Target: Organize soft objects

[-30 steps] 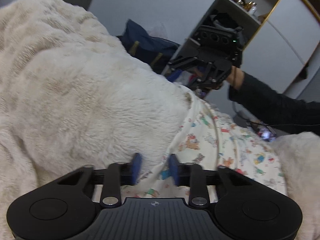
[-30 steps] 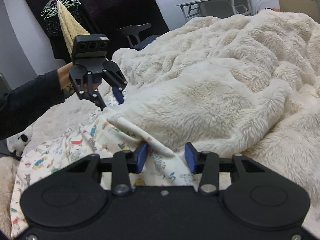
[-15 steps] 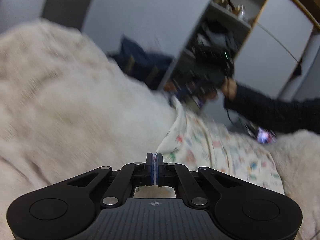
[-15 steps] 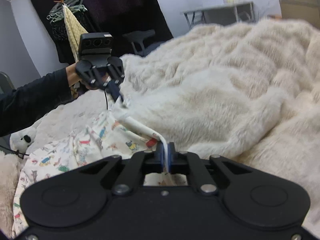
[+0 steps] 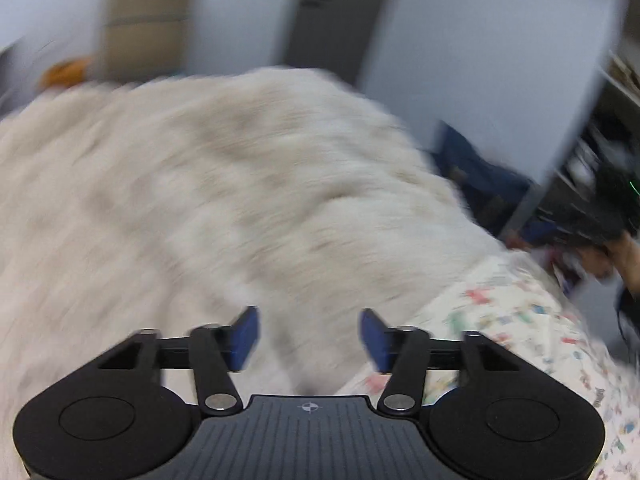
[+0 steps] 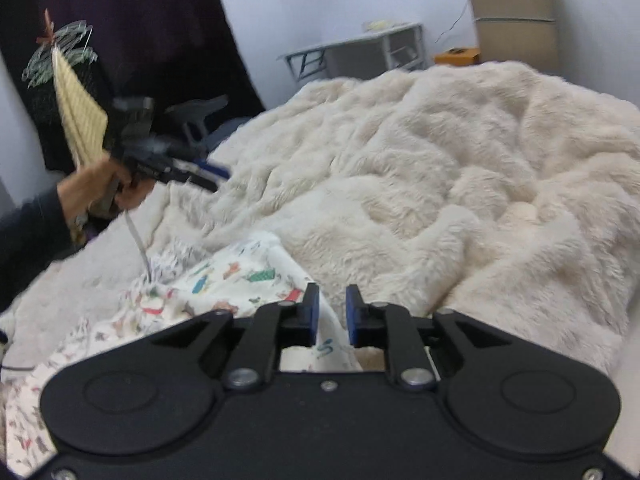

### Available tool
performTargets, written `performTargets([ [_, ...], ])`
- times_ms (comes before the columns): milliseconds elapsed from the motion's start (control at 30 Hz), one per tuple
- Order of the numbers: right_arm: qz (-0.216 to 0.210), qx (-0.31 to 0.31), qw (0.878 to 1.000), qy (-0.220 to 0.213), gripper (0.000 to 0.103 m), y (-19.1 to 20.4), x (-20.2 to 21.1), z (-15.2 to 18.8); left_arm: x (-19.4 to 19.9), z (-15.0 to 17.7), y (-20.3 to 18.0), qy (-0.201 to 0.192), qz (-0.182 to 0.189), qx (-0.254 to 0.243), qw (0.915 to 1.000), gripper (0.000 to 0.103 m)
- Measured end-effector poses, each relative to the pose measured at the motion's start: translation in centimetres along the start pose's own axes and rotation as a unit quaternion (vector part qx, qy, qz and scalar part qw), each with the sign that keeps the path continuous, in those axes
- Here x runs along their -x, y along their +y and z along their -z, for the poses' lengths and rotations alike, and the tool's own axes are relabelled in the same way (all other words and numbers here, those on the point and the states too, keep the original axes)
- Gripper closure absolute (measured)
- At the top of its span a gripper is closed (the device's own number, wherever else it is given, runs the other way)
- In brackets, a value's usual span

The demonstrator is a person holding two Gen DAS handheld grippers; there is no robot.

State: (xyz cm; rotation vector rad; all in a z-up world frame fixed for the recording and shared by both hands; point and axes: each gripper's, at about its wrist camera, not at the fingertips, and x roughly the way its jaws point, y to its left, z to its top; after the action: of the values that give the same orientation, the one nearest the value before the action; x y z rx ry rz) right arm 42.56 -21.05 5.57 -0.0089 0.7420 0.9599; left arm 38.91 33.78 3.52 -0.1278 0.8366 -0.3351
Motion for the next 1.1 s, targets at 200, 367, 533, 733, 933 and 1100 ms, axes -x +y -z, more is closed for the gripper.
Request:
performTargets([
  [200,0.070,-0.031,0.997,-0.014,0.047,-0.9,6.6,4.3,4.4,10.2,11.7,0.081,-0.144,0.160,0.9731,0.035],
  [367,0.135,-0.119,0.984,0.001,0.043,-1.4,11.4,11.6,4.1,17.2,15.0,0.061,-0.113,0.255,0.9583,0.034],
  [533,0.162,-0.213,0.964,-0.013,0.043,-1.7,14.7,19.9,2.9,17.5,12.2,0.000,-0.102,0.188,0.9768,0.102],
  [733,0.154,-0.315,0.932,-0.089,0.043,-1.9,17.2,27.2,4.6,11.3,10.3,-0.084,-0.344,0.157,0.9219,0.094],
  [933,0.132,-0.315,0.933,-0.112,0.043,-0.4,17.5,28.7,4.5,10.4,3.4,-0.049,-0.413,0.099,0.9040,0.052],
  [1100,0.118,-0.279,0.944,-0.128,0.038,2.3,18.8,28.1,9.8,11.0,-5.5,-0.116,-0.368,0.092,0.9180,0.034],
])
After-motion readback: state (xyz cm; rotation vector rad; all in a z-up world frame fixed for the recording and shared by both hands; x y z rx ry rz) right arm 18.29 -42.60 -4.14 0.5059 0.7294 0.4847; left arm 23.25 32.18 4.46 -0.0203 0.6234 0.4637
